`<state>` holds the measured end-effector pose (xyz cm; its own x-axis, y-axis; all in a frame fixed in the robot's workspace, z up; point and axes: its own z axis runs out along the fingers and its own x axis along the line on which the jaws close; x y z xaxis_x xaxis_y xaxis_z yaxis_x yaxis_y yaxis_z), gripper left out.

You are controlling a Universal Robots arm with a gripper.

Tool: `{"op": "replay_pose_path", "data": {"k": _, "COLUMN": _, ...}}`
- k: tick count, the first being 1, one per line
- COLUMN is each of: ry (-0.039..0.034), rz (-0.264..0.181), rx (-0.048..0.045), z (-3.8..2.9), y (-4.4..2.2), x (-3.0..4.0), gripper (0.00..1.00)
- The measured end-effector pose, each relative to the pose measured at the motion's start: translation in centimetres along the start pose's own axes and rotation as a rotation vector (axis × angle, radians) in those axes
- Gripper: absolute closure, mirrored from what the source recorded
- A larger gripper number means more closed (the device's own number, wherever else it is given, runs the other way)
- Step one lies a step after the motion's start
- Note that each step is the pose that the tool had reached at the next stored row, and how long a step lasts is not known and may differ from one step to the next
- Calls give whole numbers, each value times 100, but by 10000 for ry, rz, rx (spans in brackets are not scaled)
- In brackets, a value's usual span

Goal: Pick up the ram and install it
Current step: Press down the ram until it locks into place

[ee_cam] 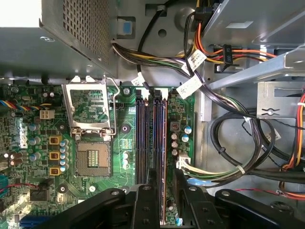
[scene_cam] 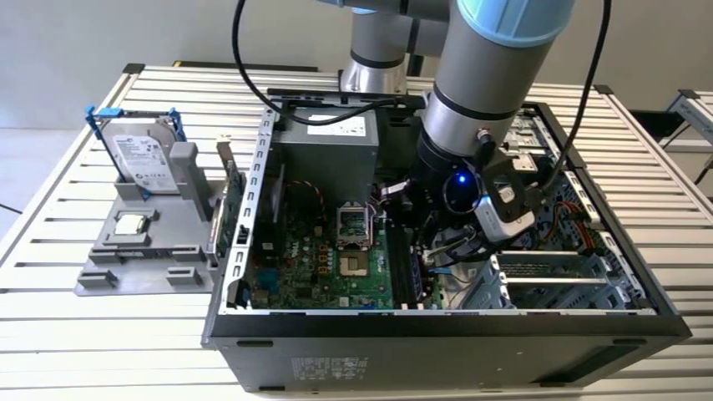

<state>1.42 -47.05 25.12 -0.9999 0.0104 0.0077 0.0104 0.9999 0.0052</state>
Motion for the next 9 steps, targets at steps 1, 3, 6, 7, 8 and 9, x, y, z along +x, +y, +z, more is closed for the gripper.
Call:
{"op": "replay_pose_path", "data": {"k": 1, "ry": 0, "rz": 0, "rx": 0, "z": 0, "y": 0, "x": 0, "gripper": 0}}
{"op": "replay_pose_path", "data": {"k": 3, "ry": 0, "rz": 0, "rx": 2, "z": 0, "y": 0, "x": 0, "gripper": 100}}
{"op": "replay_pose_path", "data": {"k": 6, "ry": 0, "rz": 0, "rx": 5, "z": 0, "y": 0, "x": 0, "gripper": 100}}
{"op": "replay_pose_path", "data": {"k": 7, "ry": 0, "rz": 0, "rx": 6, "z": 0, "y": 0, "x": 0, "gripper": 100}}
{"op": "replay_pose_path", "data": {"k": 8, "ry": 0, "rz": 1, "rx": 17, "z": 0, "y": 0, "x": 0, "gripper": 100}}
{"op": "replay_pose_path", "data": {"k": 9, "ry": 0, "rz": 1, "rx": 25, "z": 0, "y": 0, "x": 0, "gripper": 100}}
